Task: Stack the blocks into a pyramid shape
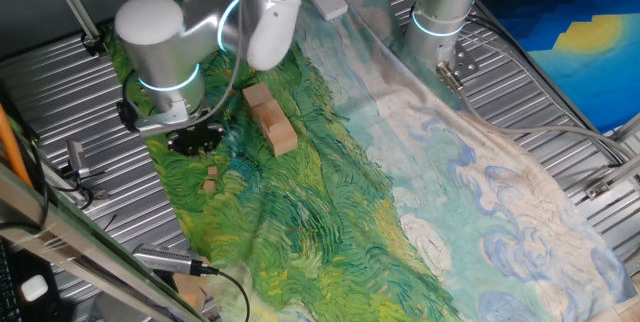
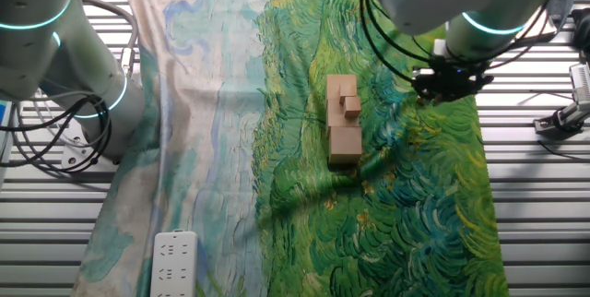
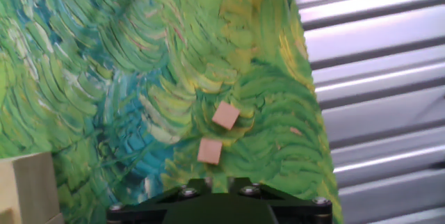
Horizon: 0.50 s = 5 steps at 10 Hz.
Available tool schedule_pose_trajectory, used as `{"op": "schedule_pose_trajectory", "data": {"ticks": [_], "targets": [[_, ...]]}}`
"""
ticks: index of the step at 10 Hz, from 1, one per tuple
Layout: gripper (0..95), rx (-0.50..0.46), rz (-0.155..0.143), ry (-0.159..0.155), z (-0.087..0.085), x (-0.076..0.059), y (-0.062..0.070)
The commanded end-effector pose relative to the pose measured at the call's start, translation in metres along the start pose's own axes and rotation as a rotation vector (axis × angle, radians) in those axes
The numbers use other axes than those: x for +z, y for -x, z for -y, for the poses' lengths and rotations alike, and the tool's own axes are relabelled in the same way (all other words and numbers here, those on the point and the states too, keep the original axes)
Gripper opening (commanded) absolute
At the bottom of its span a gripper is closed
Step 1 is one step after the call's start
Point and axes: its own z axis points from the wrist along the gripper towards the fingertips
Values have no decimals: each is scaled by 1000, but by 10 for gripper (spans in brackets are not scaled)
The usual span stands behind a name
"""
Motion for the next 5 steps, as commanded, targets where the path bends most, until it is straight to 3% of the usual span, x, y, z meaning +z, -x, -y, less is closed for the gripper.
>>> {"op": "schedule_pose_trajectory", "data": {"ticks": [1,5], "targets": [[760,-6,16,3,0,1,8],[760,-14,9,-7,-1,11,18]]}}
